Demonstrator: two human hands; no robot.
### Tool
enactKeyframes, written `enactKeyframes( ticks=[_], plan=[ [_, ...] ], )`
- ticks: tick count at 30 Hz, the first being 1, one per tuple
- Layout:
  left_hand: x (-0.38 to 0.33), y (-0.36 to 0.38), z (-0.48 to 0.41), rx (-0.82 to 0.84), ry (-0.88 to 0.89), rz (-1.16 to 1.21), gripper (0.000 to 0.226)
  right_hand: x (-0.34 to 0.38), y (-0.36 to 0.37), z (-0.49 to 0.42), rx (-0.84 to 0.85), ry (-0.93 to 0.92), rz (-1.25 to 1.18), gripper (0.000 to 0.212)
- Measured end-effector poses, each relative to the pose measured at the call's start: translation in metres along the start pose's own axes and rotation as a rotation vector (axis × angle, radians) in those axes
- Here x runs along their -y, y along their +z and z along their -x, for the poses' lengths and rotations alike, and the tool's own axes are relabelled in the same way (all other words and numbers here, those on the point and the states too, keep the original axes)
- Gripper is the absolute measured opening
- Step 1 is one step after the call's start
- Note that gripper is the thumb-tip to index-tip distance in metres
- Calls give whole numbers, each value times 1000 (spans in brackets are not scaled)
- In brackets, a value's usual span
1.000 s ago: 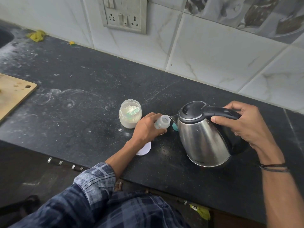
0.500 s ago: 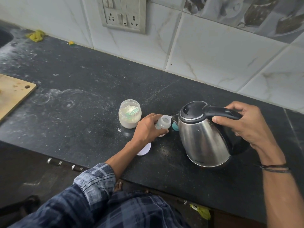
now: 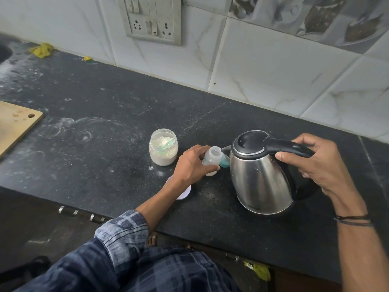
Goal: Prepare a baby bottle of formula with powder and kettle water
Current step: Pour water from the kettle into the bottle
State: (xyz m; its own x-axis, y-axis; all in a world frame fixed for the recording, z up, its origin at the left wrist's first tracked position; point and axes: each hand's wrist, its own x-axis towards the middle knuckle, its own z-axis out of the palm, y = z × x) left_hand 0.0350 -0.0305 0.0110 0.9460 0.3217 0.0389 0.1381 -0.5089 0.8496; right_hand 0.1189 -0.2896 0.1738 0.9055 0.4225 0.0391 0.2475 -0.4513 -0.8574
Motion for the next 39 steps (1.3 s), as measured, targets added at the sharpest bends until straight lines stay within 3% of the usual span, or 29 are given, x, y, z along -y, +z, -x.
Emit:
enactKeyframes(
  ticks=[9, 14, 25, 39],
  plan=[
    [-3, 2, 2, 5, -31, -13, 50, -19, -15, 18, -103, 39, -137, 29],
    [-1, 5, 6, 10, -51, -2, 50, -39, -20, 35, -242, 51, -195, 21],
    [4, 13, 10, 50, -81, 7, 54, -68, -5, 76, -514, 18, -239, 31],
    [8, 14, 10, 62, -57, 30, 52, -87, 21, 99, -796, 17, -286, 29]
  ],
)
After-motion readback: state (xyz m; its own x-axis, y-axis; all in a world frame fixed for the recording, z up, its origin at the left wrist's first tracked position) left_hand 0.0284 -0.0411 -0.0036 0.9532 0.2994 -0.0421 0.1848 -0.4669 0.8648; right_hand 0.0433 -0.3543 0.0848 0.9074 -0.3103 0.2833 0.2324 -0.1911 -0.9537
